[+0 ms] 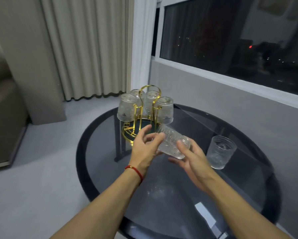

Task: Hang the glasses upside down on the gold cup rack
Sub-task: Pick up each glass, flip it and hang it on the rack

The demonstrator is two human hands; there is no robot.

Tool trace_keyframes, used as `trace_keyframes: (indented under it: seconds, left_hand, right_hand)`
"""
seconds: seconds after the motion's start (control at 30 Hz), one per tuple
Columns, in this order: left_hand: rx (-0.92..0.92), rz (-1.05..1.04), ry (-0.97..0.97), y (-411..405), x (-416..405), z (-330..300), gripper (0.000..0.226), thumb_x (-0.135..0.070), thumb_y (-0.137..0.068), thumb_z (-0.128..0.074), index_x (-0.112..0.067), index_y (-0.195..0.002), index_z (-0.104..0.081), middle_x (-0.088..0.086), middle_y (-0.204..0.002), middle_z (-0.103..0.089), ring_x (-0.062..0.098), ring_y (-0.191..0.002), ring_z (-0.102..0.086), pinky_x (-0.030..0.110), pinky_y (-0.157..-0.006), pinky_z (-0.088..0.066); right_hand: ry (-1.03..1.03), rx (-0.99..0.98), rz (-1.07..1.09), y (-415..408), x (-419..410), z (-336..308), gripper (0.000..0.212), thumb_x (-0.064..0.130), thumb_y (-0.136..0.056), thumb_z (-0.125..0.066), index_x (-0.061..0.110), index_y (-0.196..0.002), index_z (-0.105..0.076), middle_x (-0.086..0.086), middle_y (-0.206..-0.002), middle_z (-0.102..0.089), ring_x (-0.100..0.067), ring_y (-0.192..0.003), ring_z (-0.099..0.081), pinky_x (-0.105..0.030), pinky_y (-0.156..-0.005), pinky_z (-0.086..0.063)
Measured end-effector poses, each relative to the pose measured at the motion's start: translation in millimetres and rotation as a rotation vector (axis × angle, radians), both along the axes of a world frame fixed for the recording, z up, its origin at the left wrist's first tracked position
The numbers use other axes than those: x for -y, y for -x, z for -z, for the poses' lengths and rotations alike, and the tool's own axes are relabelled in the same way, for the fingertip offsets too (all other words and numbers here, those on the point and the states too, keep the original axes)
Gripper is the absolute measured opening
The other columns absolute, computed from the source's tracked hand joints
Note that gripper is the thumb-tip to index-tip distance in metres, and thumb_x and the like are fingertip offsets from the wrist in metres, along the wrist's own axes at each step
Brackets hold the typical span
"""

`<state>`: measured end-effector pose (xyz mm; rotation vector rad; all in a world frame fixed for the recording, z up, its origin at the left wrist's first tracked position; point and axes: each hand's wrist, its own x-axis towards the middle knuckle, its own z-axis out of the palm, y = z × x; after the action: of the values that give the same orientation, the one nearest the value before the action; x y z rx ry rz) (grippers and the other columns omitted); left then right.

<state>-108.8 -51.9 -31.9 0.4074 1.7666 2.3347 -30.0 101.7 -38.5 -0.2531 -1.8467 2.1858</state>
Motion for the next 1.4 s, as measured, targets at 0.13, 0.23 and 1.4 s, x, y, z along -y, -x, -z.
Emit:
trace_keyframes:
  seconds: [0.13,0.23,1.4]
  left_hand:
    - [-0.247,-0.110,0.489,18.9,19.7,34.4,0.043,-0.039,-0.106,-0.040,-0.022,-0.145,-0.049,0.003,-0.147,-0.054,0.017,-0.135,-0.047,0.047,-0.117,-0.037]
    - [-0.480,-0.159,0.903,30.6,20.6,55.1,0.053,-0.031,-0.106,-0.043,-0.018,-0.156,-0.035,0.004,-0.169,-0.025,0.020,-0.156,-0.014,0.048,-0.127,-0.010]
    - [-0.622,-0.198,1.301,47.5,12.6,73.2,0.065,-0.042,-0.099,-0.038,-0.025,-0.159,-0.019,-0.001,-0.169,-0.017,0.023,-0.147,-0.029,0.058,-0.122,-0.018]
  right_hand:
    - [-0.444,-0.052,0.151,21.6,12.9,-30.2,0.065,0.040,-0.093,-0.075,0.029,-0.148,-0.042,-0.001,-0.144,-0.060,-0.015,-0.129,-0.063,-0.043,-0.106,-0.053]
    - [-0.683,-0.117,0.177,39.6,24.1,-62.5,0.074,0.045,-0.093,-0.073,0.029,-0.153,-0.032,0.009,-0.143,-0.056,0.004,-0.124,-0.059,-0.034,-0.106,-0.049]
    - [-1.329,-0.141,0.211,147.0,48.7,-67.0,0.056,0.048,-0.097,-0.059,0.017,-0.144,-0.056,-0.004,-0.142,-0.060,-0.027,-0.136,-0.046,-0.044,-0.118,-0.030]
